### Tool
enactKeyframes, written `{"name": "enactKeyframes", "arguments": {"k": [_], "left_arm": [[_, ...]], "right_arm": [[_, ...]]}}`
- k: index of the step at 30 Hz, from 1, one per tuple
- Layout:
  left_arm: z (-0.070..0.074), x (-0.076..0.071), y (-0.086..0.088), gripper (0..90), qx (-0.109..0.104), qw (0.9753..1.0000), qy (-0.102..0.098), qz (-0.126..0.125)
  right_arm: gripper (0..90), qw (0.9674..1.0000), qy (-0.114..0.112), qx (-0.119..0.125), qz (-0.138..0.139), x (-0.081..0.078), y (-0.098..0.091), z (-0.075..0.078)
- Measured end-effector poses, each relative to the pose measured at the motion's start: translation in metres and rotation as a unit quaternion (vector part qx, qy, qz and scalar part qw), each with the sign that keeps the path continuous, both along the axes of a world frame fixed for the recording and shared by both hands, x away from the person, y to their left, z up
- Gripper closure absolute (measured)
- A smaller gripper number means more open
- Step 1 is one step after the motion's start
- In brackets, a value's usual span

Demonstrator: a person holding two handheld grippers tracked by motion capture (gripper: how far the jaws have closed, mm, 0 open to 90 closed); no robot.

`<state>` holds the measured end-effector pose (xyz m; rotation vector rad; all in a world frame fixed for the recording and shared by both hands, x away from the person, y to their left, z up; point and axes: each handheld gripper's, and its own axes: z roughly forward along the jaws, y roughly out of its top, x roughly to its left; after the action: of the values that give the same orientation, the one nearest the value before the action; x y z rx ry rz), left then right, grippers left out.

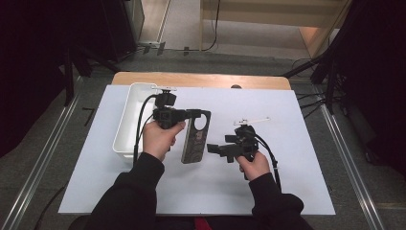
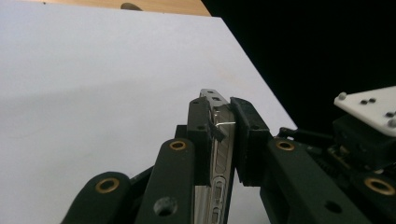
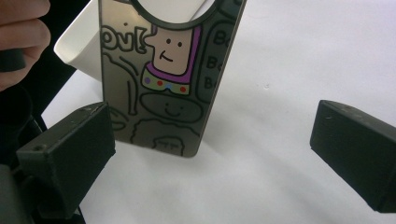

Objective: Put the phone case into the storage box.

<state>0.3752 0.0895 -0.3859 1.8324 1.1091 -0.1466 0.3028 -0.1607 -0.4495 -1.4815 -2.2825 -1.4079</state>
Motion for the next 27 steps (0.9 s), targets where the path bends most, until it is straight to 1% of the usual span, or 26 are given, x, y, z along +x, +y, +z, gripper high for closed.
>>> {"name": "enactKeyframes", "arguments": {"k": [2, 4, 6, 8, 10, 12, 13, 14, 15, 17, 20, 21, 22, 23, 24, 27], "left_arm": [[-0.001, 0.001, 0.0, 78.7, 0.003, 1.0, 0.002, -0.004], [-0.003, 0.001, -0.002, 78.7, 0.012, 0.9998, -0.003, -0.015], [-0.004, 0.0, -0.003, 78.7, 0.011, 0.9997, -0.005, -0.021], [-0.003, -0.001, -0.004, 78.6, 0.008, 0.9996, -0.008, -0.026], [-0.003, -0.002, -0.005, 78.7, 0.011, 0.9993, -0.01, -0.035], [-0.003, -0.004, -0.004, 78.6, 0.002, 0.9991, -0.014, -0.039], [-0.003, -0.004, -0.003, 78.6, -0.002, 0.9991, -0.013, -0.04], [-0.003, -0.004, -0.003, 78.7, -0.002, 0.9991, -0.013, -0.04], [-0.003, -0.006, -0.002, 78.6, -0.01, 0.999, -0.013, -0.041], [-0.003, -0.006, -0.001, 78.7, -0.01, 0.9988, -0.015, -0.045], [-0.001, -0.007, 0.001, 78.6, -0.019, 0.9982, -0.017, -0.054], [-0.001, -0.007, 0.001, 78.7, -0.019, 0.9982, -0.017, -0.054], [-0.001, -0.006, 0.001, 78.6, -0.028, 0.9977, -0.016, -0.059], [-0.001, -0.006, 0.001, 78.7, -0.033, 0.9974, -0.014, -0.062], [-0.001, -0.005, 0.001, 78.7, -0.036, 0.9971, -0.012, -0.066], [-0.003, -0.004, 0.0, 78.7, -0.035, 0.9967, -0.013, -0.072]], "right_arm": [[0.0, 1.0, -0.003, 0.003, -0.001, 0.0, -0.001, -0.001], [0.0, 1.0, -0.009, -0.001, 0.0, 0.001, -0.002, -0.002], [0.0, 0.9999, -0.01, -0.003, 0.001, 0.001, -0.003, -0.002], [0.0, 0.9999, -0.011, 0.001, 0.003, 0.001, -0.003, -0.002], [0.0, 0.9999, -0.014, 0.001, 0.006, 0.001, -0.005, -0.002], [0.0, 0.9998, -0.017, 0.003, 0.008, 0.001, -0.007, -0.002], [0.0, 0.9998, -0.018, 0.003, 0.007, 0.001, -0.008, -0.002], [0.0, 0.9998, -0.018, 0.003, 0.007, 0.001, -0.008, -0.002], [0.0, 0.9997, -0.02, 0.006, 0.01, 0.001, -0.01, -0.001], [0.0, 0.9997, -0.021, 0.007, 0.011, 0.001, -0.012, -0.001], [0.0, 0.9995, -0.023, 0.01, 0.018, 0.0, -0.014, -0.001], [0.5, 0.9995, -0.025, 0.009, 0.019, 0.0, -0.014, -0.001], [5.5, 0.9994, -0.026, 0.008, 0.02, 0.0, -0.015, -0.001], [7.8, 0.9996, -0.025, 0.003, 0.014, 0.0, -0.015, -0.001], [7.8, 0.9997, -0.023, -0.002, 0.008, 0.0, -0.015, -0.001], [7.8, 0.9997, -0.022, 0.001, 0.011, 0.002, -0.015, -0.003]]}}
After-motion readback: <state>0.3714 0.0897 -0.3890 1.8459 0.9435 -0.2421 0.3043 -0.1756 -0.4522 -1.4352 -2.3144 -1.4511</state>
